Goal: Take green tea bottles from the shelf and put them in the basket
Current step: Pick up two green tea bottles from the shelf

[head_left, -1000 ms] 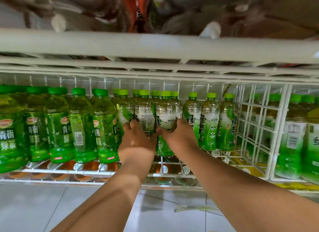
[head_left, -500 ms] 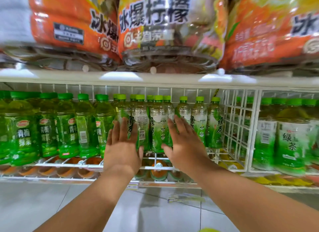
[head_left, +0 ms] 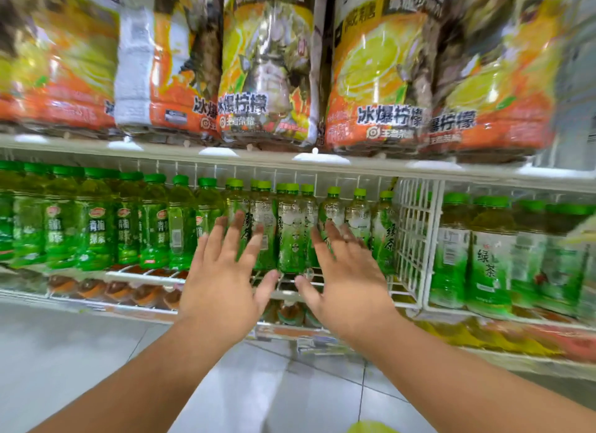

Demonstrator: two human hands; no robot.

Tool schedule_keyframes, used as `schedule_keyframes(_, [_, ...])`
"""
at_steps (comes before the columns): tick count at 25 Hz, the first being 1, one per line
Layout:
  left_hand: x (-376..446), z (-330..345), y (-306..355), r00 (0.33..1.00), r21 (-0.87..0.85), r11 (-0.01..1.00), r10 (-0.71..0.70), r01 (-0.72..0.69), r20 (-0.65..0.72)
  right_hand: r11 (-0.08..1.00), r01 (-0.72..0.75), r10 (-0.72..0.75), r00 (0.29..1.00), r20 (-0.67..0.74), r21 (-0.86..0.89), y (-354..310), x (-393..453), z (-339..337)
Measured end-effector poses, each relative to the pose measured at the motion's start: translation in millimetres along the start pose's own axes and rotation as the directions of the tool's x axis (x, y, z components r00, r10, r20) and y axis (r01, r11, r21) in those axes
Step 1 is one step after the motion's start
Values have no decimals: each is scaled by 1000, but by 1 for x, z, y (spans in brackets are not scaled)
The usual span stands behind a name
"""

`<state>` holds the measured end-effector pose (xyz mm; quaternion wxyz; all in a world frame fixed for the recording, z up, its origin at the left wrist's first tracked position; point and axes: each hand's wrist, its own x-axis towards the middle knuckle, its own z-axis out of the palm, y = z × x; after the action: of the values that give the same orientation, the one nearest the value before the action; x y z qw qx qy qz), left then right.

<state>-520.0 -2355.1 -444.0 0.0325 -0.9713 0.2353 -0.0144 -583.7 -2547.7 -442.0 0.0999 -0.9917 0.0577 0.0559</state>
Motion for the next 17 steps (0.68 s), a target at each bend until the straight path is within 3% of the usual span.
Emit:
schedule_keyframes(1, [-9,-7,3,1000,-12,1000,1,-1,-17,1000,-7,7,998,-62,-5,-3,-14,-8])
schedule_keyframes(8, [-97,-62,16,996,-46,999,6,-10,-90,999,-46,45,994,-96,-10,-23,-103,-59])
schedule_keyframes(13, [-163,-150,12,998,-106,994,-25,19,-57,996,-86,91,976,-198,32,-50,-180,-144])
schedule_keyframes(17, [-217,-235,21,999,-136,990,29,-31,-21,989,-122,138,968,-211,86,-73,-261,-212])
